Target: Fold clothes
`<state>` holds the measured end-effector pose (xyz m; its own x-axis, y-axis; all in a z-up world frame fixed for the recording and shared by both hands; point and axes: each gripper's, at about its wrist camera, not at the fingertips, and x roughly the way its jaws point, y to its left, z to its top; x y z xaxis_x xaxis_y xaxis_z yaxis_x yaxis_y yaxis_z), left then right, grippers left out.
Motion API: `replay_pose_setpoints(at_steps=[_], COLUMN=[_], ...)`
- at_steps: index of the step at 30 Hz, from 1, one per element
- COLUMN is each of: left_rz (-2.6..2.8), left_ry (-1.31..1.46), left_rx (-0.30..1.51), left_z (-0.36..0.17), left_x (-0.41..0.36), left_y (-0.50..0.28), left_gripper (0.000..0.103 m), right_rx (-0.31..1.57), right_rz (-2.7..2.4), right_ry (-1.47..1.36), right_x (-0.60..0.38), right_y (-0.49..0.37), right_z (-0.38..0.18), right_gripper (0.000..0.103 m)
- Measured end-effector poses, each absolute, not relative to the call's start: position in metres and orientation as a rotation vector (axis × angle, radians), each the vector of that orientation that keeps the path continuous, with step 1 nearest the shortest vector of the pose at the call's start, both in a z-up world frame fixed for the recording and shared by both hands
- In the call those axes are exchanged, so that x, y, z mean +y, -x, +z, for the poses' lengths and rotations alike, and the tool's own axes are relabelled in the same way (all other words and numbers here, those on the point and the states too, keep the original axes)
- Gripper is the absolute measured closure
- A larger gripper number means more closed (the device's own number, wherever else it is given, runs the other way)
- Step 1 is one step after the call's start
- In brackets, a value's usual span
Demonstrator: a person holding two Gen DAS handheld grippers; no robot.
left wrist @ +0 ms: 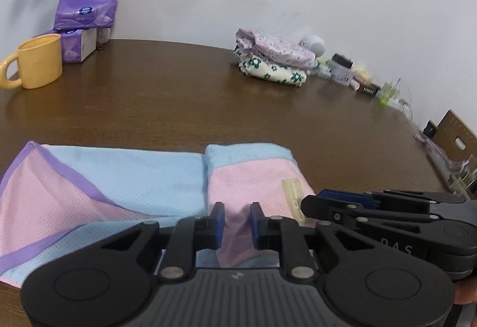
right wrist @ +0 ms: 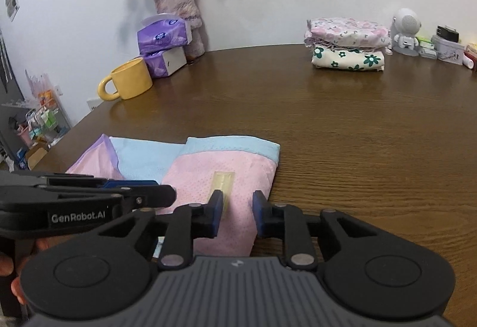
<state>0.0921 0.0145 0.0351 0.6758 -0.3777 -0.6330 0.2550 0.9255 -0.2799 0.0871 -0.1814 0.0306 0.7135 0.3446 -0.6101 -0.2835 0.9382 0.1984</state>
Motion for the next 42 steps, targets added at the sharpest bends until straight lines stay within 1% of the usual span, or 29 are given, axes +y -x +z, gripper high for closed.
replay_pose_setpoints(at_steps=[1,2,3,5,9,14,18,20,22,24,25,26,27,28,29,30,32,37,39,42], left_rz=[-0.367,-0.372,-0.366,-0.343,-0.297,-0.265,-0.277,-0.275,-0.278,-0.286,-0.286,-0.287,-0.289,-0.284,-0.275,-0.26,-0.228,-0.221,-0.23,-0.217], left_ry=[0.193,0.21,0.211,0.198,0.209,0.25,0.268,0.276,0.285,0.296,0.304,0.317,0.335,0.35,0.364,0.367,0.364,0.295,0.252,0.243], left_rx=[0.744,0.738,0.731,0.73,0.766,0.816,0.858,0.867,0.874,0.872,0.869,0.861,0.858,0.862,0.866,0.873,0.891,0.943,0.951,0.95], left_z=[0.038,0.042,0.046,0.051,0.054,0.046,0.036,0.032,0.029,0.029,0.03,0.033,0.036,0.038,0.04,0.043,0.047,0.053,0.052,0.048], left_x=[0.017,0.019,0.018,0.013,0.006,0.007,0.009,0.01,0.012,0.013,0.015,0.016,0.018,0.02,0.021,0.021,0.021,0.009,0.004,0.006], left_y=[-0.093,-0.096,-0.099,-0.107,-0.127,-0.148,-0.155,-0.158,-0.16,-0.161,-0.161,-0.162,-0.165,-0.168,-0.172,-0.176,-0.183,-0.189,-0.187,-0.183], left_gripper=[0.072,0.064,0.053,0.052,0.052,0.053,0.056,0.062,0.076,0.077,0.076,0.072,0.056,0.04,0.038,0.038,0.038,0.031,0.031,0.031], right_rx=[0.688,0.683,0.671,0.665,0.71,0.748,0.766,0.771,0.777,0.778,0.776,0.774,0.773,0.762,0.751,0.752,0.772,0.838,0.854,0.871], right_rz=[0.353,0.358,0.355,0.343,0.311,0.292,0.285,0.281,0.276,0.275,0.277,0.279,0.281,0.276,0.272,0.268,0.233,0.141,0.144,0.141], right_ry=[-0.095,-0.098,-0.111,-0.127,-0.129,-0.161,-0.157,-0.147,-0.137,-0.137,-0.142,-0.147,-0.152,-0.163,-0.173,-0.182,-0.191,-0.161,-0.155,-0.127], right_x=[-0.183,-0.184,-0.186,-0.19,-0.185,-0.182,-0.18,-0.179,-0.177,-0.177,-0.178,-0.179,-0.179,-0.182,-0.185,-0.188,-0.192,-0.194,-0.191,-0.185], right_y=[-0.088,-0.088,-0.09,-0.099,-0.121,-0.136,-0.14,-0.142,-0.142,-0.144,-0.144,-0.145,-0.146,-0.148,-0.151,-0.156,-0.168,-0.186,-0.184,-0.179], right_z=[0.034,0.037,0.041,0.049,0.047,0.038,0.035,0.034,0.033,0.034,0.036,0.038,0.04,0.045,0.05,0.055,0.06,0.065,0.064,0.061], right_gripper=[0.081,0.081,0.081,0.08,0.08,0.08,0.08,0.08,0.08,0.08,0.08,0.078,0.075,0.071,0.065,0.064,0.064,0.063,0.06,0.06])
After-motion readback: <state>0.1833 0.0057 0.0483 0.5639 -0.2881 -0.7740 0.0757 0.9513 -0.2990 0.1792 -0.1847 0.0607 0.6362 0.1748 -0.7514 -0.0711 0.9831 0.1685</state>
